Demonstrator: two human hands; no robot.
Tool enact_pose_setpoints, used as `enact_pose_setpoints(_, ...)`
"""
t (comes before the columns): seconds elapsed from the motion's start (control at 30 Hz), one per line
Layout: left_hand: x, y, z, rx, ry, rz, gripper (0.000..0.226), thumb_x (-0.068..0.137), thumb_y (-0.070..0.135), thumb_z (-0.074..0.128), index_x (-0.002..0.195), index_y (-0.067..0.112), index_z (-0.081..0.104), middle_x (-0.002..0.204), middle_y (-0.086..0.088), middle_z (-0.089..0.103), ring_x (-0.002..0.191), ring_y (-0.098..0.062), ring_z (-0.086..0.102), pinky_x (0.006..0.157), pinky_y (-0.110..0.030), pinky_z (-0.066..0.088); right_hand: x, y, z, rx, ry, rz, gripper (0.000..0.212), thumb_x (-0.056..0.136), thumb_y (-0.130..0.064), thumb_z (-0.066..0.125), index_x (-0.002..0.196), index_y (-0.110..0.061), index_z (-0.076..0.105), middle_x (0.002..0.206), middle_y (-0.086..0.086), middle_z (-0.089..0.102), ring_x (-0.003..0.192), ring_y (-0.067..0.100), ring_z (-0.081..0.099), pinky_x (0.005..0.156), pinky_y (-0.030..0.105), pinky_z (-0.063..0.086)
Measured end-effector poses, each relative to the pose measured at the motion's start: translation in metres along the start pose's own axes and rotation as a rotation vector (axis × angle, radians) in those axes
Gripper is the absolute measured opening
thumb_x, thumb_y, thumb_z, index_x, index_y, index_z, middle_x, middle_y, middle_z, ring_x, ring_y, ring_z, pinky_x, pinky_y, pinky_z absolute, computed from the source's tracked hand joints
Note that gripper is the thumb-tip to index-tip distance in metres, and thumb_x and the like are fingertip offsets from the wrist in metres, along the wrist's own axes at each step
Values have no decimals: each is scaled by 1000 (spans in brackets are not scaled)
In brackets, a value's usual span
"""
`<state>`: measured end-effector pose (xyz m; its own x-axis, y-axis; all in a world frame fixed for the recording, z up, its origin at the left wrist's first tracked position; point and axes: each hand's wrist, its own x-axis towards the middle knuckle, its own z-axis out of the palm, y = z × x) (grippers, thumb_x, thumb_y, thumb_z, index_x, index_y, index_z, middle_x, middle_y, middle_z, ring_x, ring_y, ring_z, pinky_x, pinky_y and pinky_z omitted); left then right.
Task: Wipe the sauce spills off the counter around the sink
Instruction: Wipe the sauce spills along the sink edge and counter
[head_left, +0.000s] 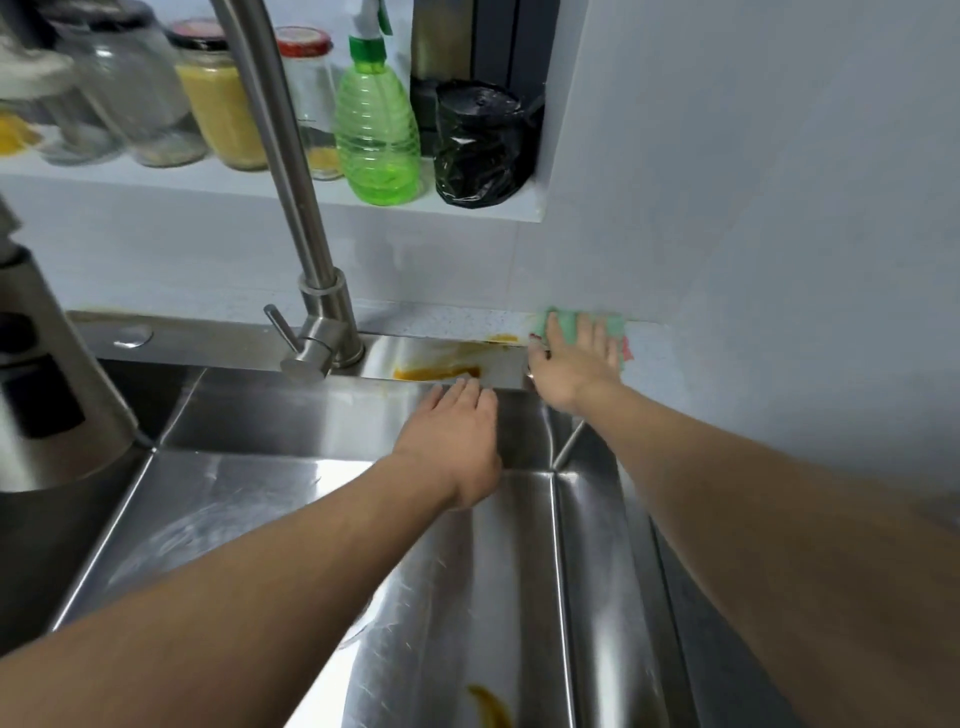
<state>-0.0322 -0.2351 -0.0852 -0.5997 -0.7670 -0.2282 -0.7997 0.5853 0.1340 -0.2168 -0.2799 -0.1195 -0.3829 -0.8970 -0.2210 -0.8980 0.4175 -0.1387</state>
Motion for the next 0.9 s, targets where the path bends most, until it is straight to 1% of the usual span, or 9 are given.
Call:
enact_pose_setpoints(0.17, -12, -30, -10, -21, 13, -200, 60, 89, 30, 48, 142, 5, 33, 154, -19, 34, 146, -32, 28, 117, -40, 25, -13, -20, 1, -57, -102, -400, 54, 105, -52, 15, 157, -43, 5, 168, -6, -7, 153, 25, -14, 123, 46, -12)
enact_pose_setpoints(0.3, -18, -51, -17, -89, 13, -306, 58, 87, 27, 50, 137, 4, 33, 146, -18, 40, 139, -32, 35, 109, -40, 32, 1, 50, -22, -31, -42, -48, 58, 103, -55, 16, 158, -39, 7, 169, -5, -2, 154, 34, -8, 124, 50, -2)
enact_pose_setpoints(0.37, -18, -60, -20, -135, 6, -356, 57, 87, 24, 53, 136, 5, 33, 143, -17, 43, 135, -33, 41, 106, -40, 35, -1, 27, -16, 34, 13, -21, 56, 103, -52, 21, 156, -32, 21, 168, -1, 11, 154, 35, 1, 124, 50, 1)
enact_pose_setpoints(0.47, -15, -65, -24, -169, 17, -395, 53, 86, 21, 56, 133, 7, 34, 137, -17, 52, 125, -35, 51, 96, -41, 41, -14, -52, 10, 204, 77, -364, 28, 102, -37, 39, 123, -25, 54, 143, 3, 50, 142, 31, 31, 122, 46, 13)
enact_pose_setpoints(0.53, -12, -67, -24, -172, 25, -390, 52, 85, 18, 54, 132, 7, 35, 130, -18, 57, 117, -37, 56, 84, -39, 41, -25, -79, 21, 268, 86, -543, 7, 97, -18, 49, 101, -23, 53, 123, 4, 57, 125, 27, 43, 114, 41, 27)
enact_pose_setpoints(0.6, -11, -69, -24, -184, 23, -388, 53, 86, 16, 53, 134, 6, 32, 121, -19, 60, 108, -38, 60, 76, -38, 40, -22, -66, 9, 313, 53, -555, 20, 92, -3, 46, 96, -23, 48, 122, 6, 56, 116, 28, 48, 96, 35, 37)
enact_pose_setpoints(0.7, -12, -74, -23, -214, 14, -383, 55, 86, 14, 50, 136, 5, 29, 122, -20, 59, 107, -39, 60, 77, -40, 41, -16, -16, -10, 297, 69, -371, 38, 93, 4, 40, 118, -22, 51, 141, 4, 47, 122, 31, 52, 91, 30, 40)
enact_pose_setpoints(0.8, -14, -76, -23, -257, -2, -390, 57, 86, 11, 48, 138, 3, 28, 127, -22, 56, 112, -40, 58, 82, -40, 42, -20, -15, -17, 228, 61, -189, 69, 93, 6, 41, 155, -21, 26, 164, 3, 24, 143, 30, 36, 105, 31, 33)
enact_pose_setpoints(0.9, -11, -71, -25, -308, 0, -385, 56, 88, 11, 47, 139, 1, 25, 130, -22, 55, 115, -40, 57, 82, -38, 40, -26, -81, 5, 316, -12, -418, 56, 90, 3, 49, 144, -10, 42, 147, 15, 47, 133, 34, 47, 106, 32, 37)
